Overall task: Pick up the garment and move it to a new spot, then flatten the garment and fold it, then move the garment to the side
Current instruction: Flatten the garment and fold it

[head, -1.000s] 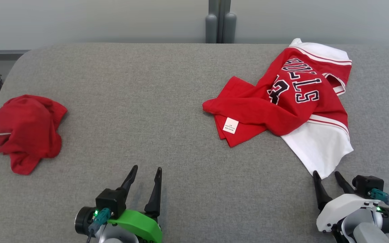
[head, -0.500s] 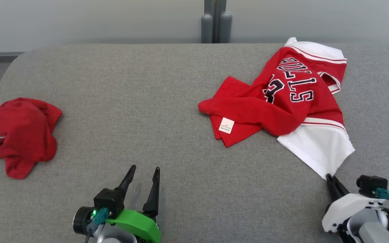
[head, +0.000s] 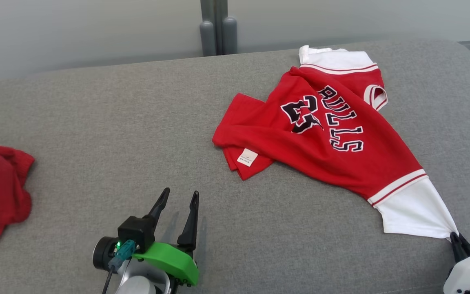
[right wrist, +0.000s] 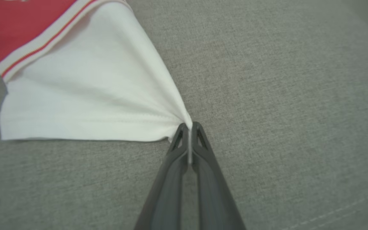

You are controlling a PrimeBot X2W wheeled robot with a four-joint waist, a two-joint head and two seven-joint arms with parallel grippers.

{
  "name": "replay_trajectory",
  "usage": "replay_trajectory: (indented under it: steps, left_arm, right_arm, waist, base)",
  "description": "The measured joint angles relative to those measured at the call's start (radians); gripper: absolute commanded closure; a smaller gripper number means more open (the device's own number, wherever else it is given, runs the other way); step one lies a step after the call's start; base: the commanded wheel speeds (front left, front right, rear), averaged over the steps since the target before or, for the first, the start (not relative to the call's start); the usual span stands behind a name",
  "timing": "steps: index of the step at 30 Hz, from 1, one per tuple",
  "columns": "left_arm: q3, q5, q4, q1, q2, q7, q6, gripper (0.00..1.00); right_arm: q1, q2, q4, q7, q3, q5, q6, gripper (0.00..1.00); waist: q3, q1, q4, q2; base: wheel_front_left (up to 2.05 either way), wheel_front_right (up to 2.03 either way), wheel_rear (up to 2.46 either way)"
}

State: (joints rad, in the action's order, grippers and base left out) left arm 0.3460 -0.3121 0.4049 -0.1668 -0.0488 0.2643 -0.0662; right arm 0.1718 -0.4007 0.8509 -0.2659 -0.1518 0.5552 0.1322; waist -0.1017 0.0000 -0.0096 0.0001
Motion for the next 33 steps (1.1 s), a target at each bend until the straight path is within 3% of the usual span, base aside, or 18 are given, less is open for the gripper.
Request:
replay_trajectory:
  steps: [1, 8, 19, 25, 31, 33]
  left_arm:
    - [0.0, -0.002, 0.006, -0.007, 0.0, 0.0, 0.004, 0.0]
    - [-0.009, -0.005, 0.051, -0.083, 0.0, 0.0, 0.014, 0.0]
    - [-0.055, 0.012, 0.23, -0.285, 0.0, 0.0, 0.006, 0.0]
    - [-0.089, 0.017, 0.358, -0.37, 0.001, 0.0, -0.004, 0.0]
    - [-0.119, -0.004, 0.419, -0.43, 0.001, 0.0, -0.014, 0.0]
    - [-0.119, -0.016, 0.437, -0.439, 0.001, 0.0, -0.022, 0.57]
  right_arm:
    - [0.004, -0.005, -0.012, 0.0, 0.005, 0.005, 0.0, 0.0]
    - [0.036, -0.012, -0.159, 0.002, 0.048, -0.005, -0.001, 0.0]
    - [0.068, 0.112, -0.383, 0.002, 0.062, -0.11, -0.001, 0.0]
    - [0.095, 0.162, -0.44, 0.002, 0.038, -0.144, -0.001, 0.0]
    - [0.109, 0.172, -0.446, 0.002, 0.025, -0.148, -0.001, 0.0]
    - [0.111, 0.174, -0.446, 0.002, 0.027, -0.149, -0.001, 0.0]
  waist:
    - [-0.004, 0.0, -0.008, 0.0]
    - [-0.035, 0.0, -0.058, 0.0]
    - [-0.106, 0.0, -0.153, 0.0]
    - [-0.16, 0.0, -0.196, 0.0]
    - [-0.209, 0.0, -0.231, 0.0]
    - [-0.221, 0.0, -0.24, 0.0]
  base:
    - [0.0, 0.0, 0.0]
    - [0.0, 0.0, 0.0]
    - [0.0, 0.0, 0.0]
    - [0.0, 0.0, 0.0]
    - [0.0, 0.0, 0.0]
    - [0.0, 0.0, 0.0]
